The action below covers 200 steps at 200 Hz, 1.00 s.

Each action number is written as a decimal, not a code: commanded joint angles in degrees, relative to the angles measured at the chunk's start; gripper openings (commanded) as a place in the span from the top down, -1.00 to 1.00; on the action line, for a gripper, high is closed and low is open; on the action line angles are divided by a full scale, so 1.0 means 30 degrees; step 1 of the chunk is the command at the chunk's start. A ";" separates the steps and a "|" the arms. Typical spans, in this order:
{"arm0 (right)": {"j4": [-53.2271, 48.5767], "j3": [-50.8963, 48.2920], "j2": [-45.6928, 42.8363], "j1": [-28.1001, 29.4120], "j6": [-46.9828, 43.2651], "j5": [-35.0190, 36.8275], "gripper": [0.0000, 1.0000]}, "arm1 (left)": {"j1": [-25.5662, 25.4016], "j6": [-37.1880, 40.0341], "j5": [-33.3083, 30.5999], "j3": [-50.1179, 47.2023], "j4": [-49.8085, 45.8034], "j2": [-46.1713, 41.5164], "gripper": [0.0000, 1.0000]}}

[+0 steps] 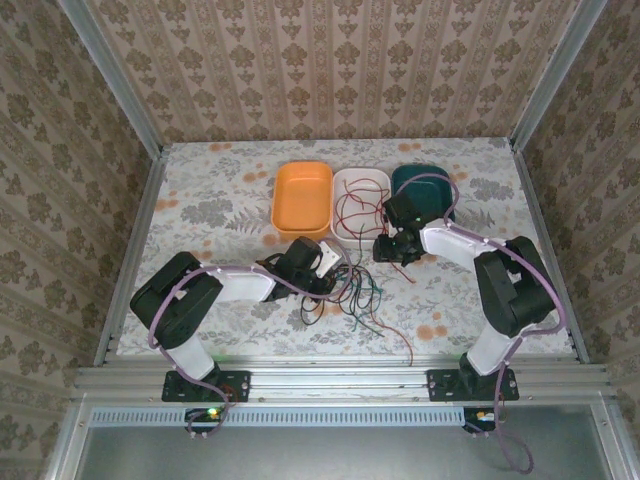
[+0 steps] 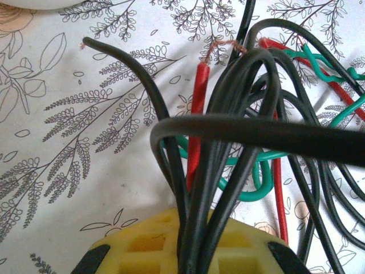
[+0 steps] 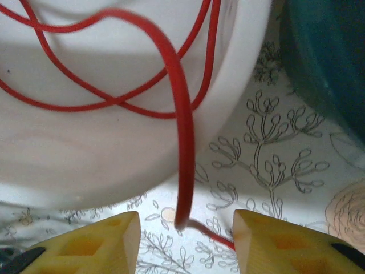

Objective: Untangle the cables

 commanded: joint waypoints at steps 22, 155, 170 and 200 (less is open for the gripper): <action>0.1359 -0.0404 0.0656 0.0067 -0.0664 0.0234 0.44 | -0.0015 -0.0072 -0.0313 0.0310 -0.0949 0.0394 1.00; -0.0837 0.2247 -0.3470 0.0053 -0.0816 -0.0483 1.00 | -0.0108 -0.0049 -0.0166 0.0779 -0.0817 0.0972 1.00; -0.0809 0.4152 -0.1977 0.0048 -0.0965 -0.0538 1.00 | -0.0131 -0.0043 -0.0181 0.0780 -0.0817 0.0929 1.00; -0.0733 0.7446 0.1581 0.0007 -0.0880 -0.0694 1.00 | -0.0166 -0.0147 -0.0397 0.0611 -0.0919 0.0524 1.00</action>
